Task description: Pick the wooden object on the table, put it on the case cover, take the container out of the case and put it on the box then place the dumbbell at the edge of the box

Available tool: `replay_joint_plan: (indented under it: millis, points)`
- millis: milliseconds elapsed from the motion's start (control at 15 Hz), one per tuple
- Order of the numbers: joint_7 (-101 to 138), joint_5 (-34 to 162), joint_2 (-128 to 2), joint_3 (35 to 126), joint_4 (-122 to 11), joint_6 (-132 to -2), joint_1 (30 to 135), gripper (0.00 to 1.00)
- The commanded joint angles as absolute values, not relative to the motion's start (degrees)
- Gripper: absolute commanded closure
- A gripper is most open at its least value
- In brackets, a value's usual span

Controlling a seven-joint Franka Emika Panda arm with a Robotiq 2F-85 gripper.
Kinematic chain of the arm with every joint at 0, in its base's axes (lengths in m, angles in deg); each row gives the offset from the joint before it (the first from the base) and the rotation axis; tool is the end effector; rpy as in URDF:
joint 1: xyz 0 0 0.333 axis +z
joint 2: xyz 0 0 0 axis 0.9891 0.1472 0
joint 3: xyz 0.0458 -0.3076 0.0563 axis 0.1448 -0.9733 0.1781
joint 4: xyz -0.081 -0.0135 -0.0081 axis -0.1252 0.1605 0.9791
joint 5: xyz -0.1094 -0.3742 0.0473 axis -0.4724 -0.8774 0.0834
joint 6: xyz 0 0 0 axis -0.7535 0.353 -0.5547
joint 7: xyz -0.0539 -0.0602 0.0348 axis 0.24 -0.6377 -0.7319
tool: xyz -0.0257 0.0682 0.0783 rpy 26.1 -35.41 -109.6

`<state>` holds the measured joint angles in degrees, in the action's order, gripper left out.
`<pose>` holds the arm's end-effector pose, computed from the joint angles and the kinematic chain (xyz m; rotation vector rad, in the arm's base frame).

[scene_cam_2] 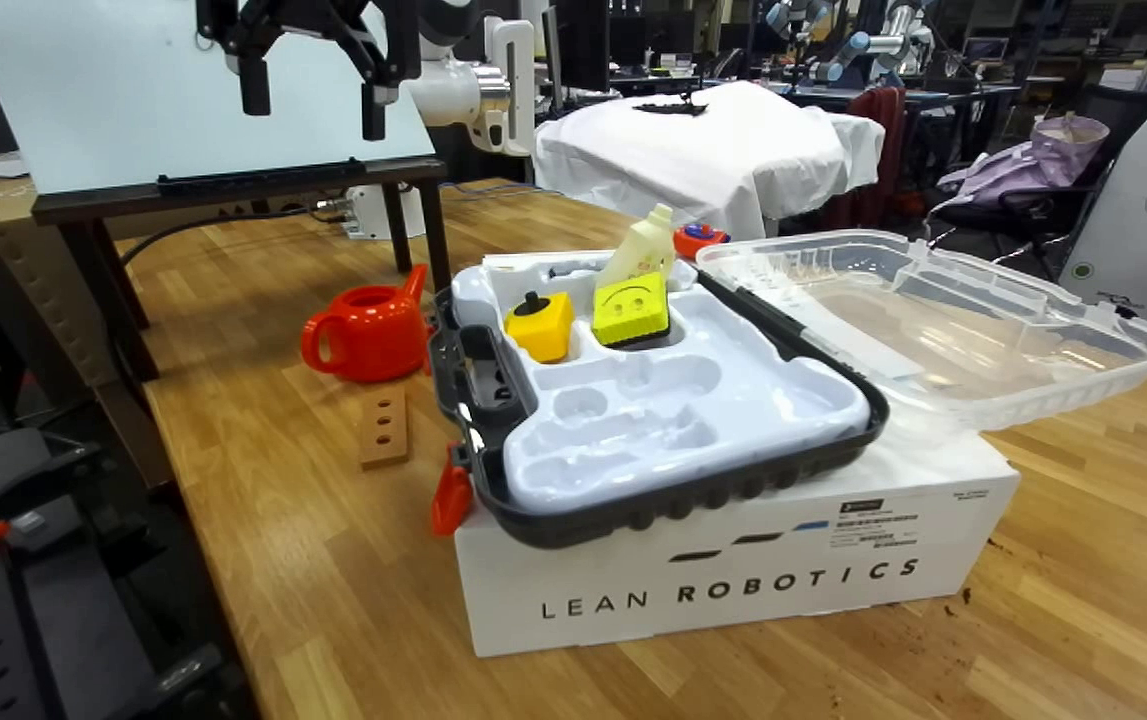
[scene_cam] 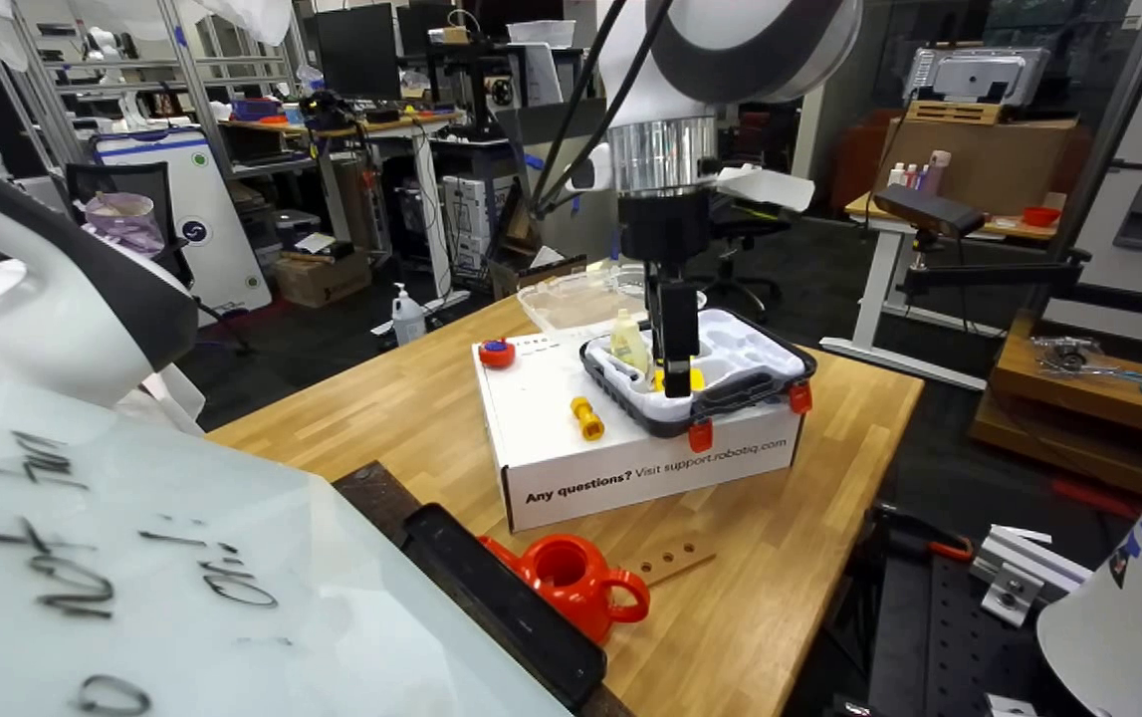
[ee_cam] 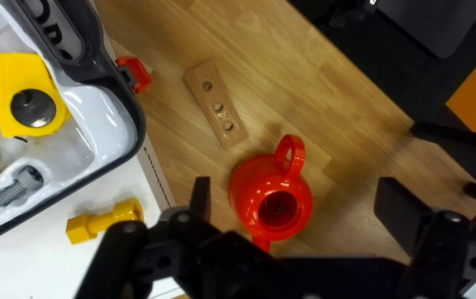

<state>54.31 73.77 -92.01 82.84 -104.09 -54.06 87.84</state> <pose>0.4368 0.0431 0.3670 -2.8877 -0.8439 0.1497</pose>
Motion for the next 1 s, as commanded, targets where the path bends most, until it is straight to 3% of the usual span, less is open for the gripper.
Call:
replay_joint_plan:
  millis: [0, 267, 933]
  points:
    - [54.25, 73.81, -92.2, 83.09, -103.96, -53.97, 87.63, 0.0]
    - [54.22, 73.8, -92.59, 83.07, -103.96, -53.97, 87.68, 0.0]
    - [66.0, 78.44, -79.35, 83.84, -106.34, -63.84, 86.4, 0.0]
